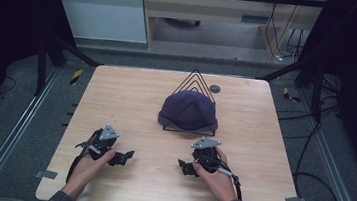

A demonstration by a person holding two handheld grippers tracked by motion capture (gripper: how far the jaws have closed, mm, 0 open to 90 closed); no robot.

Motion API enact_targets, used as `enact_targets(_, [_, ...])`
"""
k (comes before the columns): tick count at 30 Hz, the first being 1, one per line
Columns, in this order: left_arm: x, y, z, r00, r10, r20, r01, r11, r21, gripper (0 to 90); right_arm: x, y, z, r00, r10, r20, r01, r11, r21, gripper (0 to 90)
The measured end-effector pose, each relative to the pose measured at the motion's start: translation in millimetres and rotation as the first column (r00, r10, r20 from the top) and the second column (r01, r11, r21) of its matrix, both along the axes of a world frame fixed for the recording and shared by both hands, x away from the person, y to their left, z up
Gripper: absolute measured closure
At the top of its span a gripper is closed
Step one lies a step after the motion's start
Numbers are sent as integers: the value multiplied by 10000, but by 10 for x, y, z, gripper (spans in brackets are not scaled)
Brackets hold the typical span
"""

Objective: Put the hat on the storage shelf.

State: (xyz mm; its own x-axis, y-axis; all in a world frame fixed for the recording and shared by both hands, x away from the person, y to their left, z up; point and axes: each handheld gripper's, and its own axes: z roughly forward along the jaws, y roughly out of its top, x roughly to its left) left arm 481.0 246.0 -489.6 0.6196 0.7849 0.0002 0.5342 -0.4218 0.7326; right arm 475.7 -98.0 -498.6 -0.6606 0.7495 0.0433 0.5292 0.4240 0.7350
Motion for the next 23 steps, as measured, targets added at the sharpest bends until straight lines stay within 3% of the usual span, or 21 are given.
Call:
enact_targets(8, [46, 40, -122, 9991, 376, -190, -377, 9993, -21, 60, 43, 87, -95, 9999, -30, 129, 38, 9980, -633, 94])
enact_targets(10, [55, 51, -164, 9988, 452, -210, -451, 9990, 58, 58, 44, 91, -122, 9994, -146, 299, 160, 9988, -468, 80])
enact_targets(11, [53, 47, -178, 9984, 563, -28, -562, 9981, 243, 59, 39, 92, -132, 9991, -194, 376, 210, 9990, -407, 78])
enact_targets(23, [67, 42, -191, 9981, 612, 10, -612, 9976, 314, 27, 26, 91, -135, 9991, -223, 366, 237, 9990, -389, 78])
